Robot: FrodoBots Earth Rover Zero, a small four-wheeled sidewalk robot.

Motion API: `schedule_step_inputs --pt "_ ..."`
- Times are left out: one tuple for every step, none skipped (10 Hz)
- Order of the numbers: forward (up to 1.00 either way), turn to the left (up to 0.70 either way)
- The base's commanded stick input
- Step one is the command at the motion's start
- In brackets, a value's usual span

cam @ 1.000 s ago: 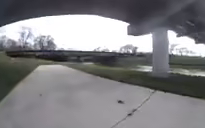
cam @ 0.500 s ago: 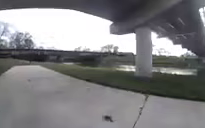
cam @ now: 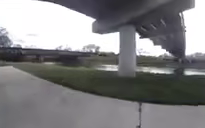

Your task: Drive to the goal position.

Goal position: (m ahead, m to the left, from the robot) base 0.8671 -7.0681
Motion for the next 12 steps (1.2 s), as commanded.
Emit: schedule_step_inputs --pt "0.0 0.0" --pt "0.0 0.0" --pt "0.0 0.0" --pt "-0.93 0.02" --pt "-0.98 0.34" --pt "-0.99 0.39" --pt "-0.98 0.39" --pt "-0.98 0.39" --pt "-0.98 0.39" --pt "-0.98 0.39" --pt "-0.99 0.4" --pt "-0.98 0.39"
